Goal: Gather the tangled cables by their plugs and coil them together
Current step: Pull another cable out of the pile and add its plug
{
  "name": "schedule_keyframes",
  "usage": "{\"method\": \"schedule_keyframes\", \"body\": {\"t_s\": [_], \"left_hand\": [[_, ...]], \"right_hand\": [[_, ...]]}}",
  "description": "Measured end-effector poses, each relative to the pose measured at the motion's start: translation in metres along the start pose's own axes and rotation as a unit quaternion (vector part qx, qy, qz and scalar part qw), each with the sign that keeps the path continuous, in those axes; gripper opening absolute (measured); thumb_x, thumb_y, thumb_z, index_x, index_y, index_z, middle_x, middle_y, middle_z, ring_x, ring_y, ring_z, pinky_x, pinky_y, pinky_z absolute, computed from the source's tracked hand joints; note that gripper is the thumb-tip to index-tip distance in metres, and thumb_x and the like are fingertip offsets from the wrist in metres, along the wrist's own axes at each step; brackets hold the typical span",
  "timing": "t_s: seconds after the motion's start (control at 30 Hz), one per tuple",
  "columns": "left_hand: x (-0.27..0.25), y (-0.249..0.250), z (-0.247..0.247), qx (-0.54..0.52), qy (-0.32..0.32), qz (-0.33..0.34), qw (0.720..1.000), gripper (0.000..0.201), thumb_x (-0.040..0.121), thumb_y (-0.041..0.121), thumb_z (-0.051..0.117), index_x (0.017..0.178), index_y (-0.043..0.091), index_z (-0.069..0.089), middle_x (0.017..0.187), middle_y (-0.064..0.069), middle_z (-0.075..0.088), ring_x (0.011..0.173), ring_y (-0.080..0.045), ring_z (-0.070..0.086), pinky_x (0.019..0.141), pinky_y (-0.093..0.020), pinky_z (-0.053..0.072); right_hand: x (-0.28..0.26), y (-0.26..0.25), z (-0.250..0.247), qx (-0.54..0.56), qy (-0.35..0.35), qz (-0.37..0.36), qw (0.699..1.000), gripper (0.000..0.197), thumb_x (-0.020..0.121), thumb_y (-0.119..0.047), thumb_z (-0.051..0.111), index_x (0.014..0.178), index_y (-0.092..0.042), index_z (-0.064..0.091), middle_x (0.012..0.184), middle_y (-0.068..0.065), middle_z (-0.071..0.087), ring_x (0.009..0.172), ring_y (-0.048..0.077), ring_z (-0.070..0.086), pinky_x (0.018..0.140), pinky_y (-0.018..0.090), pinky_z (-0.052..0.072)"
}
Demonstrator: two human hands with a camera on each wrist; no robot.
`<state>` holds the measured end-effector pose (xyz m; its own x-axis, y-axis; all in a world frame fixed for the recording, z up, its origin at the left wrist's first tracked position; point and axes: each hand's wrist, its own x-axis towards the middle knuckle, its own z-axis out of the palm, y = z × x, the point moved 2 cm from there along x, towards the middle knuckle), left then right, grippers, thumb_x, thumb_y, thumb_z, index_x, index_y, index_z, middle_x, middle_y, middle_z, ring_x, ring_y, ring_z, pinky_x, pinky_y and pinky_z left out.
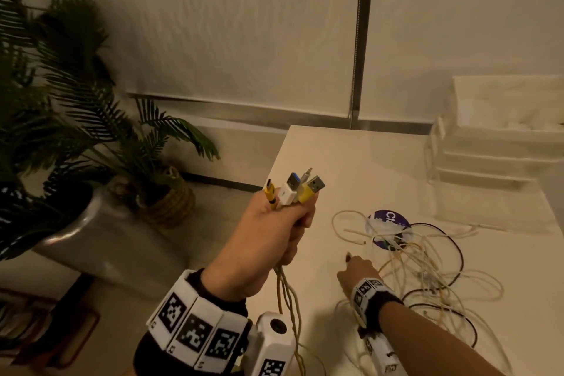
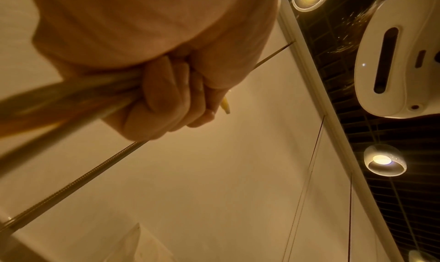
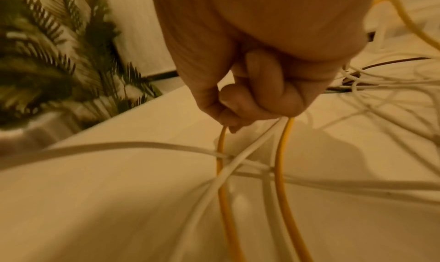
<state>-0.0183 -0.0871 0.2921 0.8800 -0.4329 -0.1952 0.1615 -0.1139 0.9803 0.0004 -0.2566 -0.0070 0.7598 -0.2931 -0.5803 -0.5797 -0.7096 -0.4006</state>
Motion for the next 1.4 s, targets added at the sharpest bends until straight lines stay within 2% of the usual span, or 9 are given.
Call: {"method": "schedule_keyframes", "body": {"t_s": [0.17, 0.33, 0.53, 0.97, 1.03, 1.1, 1.17, 1.27, 1.4], "left_hand": [[0.006, 0.002, 0.000, -0.050, 0.017, 0.020, 0.998, 0.038, 0.101, 0.027, 0.045, 0.066, 0.012, 0.053, 0.050, 0.004, 0.025, 0.042, -0.009, 0.016, 0.037, -0.017, 0.019], [0.023, 0.006, 0.022, -0.090, -0.016, 0.036, 0.995, 0.043, 0.102, 0.036, 0.042, 0.091, 0.003, 0.068, 0.061, -0.004, 0.019, 0.048, -0.014, 0.012, 0.041, -0.020, 0.015], [0.041, 0.016, 0.068, -0.134, -0.080, 0.029, 0.987, 0.043, 0.102, 0.038, 0.039, 0.110, 0.013, 0.072, 0.063, -0.001, 0.035, 0.047, -0.011, 0.018, 0.043, -0.021, 0.015], [0.027, 0.038, 0.116, -0.185, -0.184, 0.036, 0.965, 0.059, 0.078, 0.062, 0.052, 0.115, 0.020, 0.072, 0.070, 0.002, 0.058, 0.048, -0.009, 0.027, 0.040, -0.019, 0.022], [0.026, 0.036, 0.117, -0.159, -0.171, 0.049, 0.971, 0.061, 0.073, 0.067, 0.057, 0.113, 0.023, 0.074, 0.082, -0.005, 0.065, 0.060, -0.021, 0.046, 0.047, -0.022, 0.030], [0.023, 0.034, 0.117, -0.139, -0.164, 0.063, 0.975, 0.060, 0.069, 0.069, 0.064, 0.109, 0.026, 0.075, 0.094, -0.014, 0.065, 0.087, -0.032, 0.047, 0.061, -0.033, 0.035], [0.021, 0.032, 0.115, -0.133, -0.148, 0.066, 0.978, 0.051, 0.071, 0.063, 0.065, 0.104, 0.025, 0.077, 0.096, -0.015, 0.065, 0.093, -0.034, 0.049, 0.070, -0.041, 0.038], [0.019, 0.032, 0.111, -0.110, -0.127, 0.066, 0.984, 0.040, 0.087, 0.050, 0.051, 0.096, 0.022, 0.078, 0.095, -0.012, 0.070, 0.088, -0.033, 0.058, 0.074, -0.042, 0.042], [0.022, 0.040, 0.093, -0.091, -0.064, 0.132, 0.985, 0.052, 0.096, 0.048, 0.039, 0.084, 0.009, 0.072, 0.070, -0.007, 0.050, 0.060, -0.025, 0.038, 0.053, -0.028, 0.031]], "right_hand": [[-0.024, -0.005, -0.070, 0.225, 0.102, -0.146, 0.958, 0.014, 0.086, -0.019, 0.060, 0.072, -0.015, 0.061, 0.073, 0.006, 0.072, 0.075, 0.025, 0.068, 0.078, 0.046, 0.055], [-0.108, -0.013, -0.153, 0.394, 0.183, -0.250, 0.866, 0.016, 0.089, -0.021, 0.061, 0.076, -0.012, 0.059, 0.081, 0.011, 0.069, 0.083, 0.031, 0.068, 0.082, 0.051, 0.055], [-0.200, -0.033, -0.208, 0.432, 0.227, -0.369, 0.791, 0.012, 0.097, -0.008, 0.050, 0.094, -0.010, 0.061, 0.072, 0.014, 0.065, 0.054, 0.023, 0.053, 0.053, 0.033, 0.046], [-0.265, -0.031, -0.227, 0.342, 0.362, -0.353, 0.792, 0.011, 0.087, -0.020, 0.067, 0.086, -0.024, 0.076, 0.061, -0.012, 0.067, 0.051, 0.004, 0.057, 0.051, 0.014, 0.044], [-0.265, -0.034, -0.224, 0.338, 0.374, -0.357, 0.787, 0.010, 0.086, -0.018, 0.068, 0.086, -0.023, 0.077, 0.062, -0.015, 0.067, 0.056, 0.002, 0.060, 0.057, 0.012, 0.043], [-0.264, -0.036, -0.221, 0.333, 0.381, -0.355, 0.786, 0.013, 0.085, -0.014, 0.068, 0.085, -0.023, 0.077, 0.067, -0.014, 0.069, 0.062, 0.004, 0.063, 0.059, 0.016, 0.046], [-0.264, -0.038, -0.217, 0.322, 0.383, -0.358, 0.788, 0.019, 0.084, -0.010, 0.066, 0.088, -0.025, 0.077, 0.075, -0.013, 0.072, 0.070, 0.004, 0.066, 0.064, 0.018, 0.051], [-0.266, -0.040, -0.213, 0.291, 0.394, -0.367, 0.791, 0.022, 0.085, -0.012, 0.067, 0.094, -0.029, 0.076, 0.085, -0.017, 0.071, 0.075, 0.000, 0.066, 0.069, 0.015, 0.051], [-0.264, -0.033, -0.201, 0.271, 0.386, -0.378, 0.797, 0.019, 0.085, -0.023, 0.069, 0.102, -0.031, 0.075, 0.079, -0.014, 0.067, 0.064, 0.011, 0.060, 0.062, 0.024, 0.050]]}}
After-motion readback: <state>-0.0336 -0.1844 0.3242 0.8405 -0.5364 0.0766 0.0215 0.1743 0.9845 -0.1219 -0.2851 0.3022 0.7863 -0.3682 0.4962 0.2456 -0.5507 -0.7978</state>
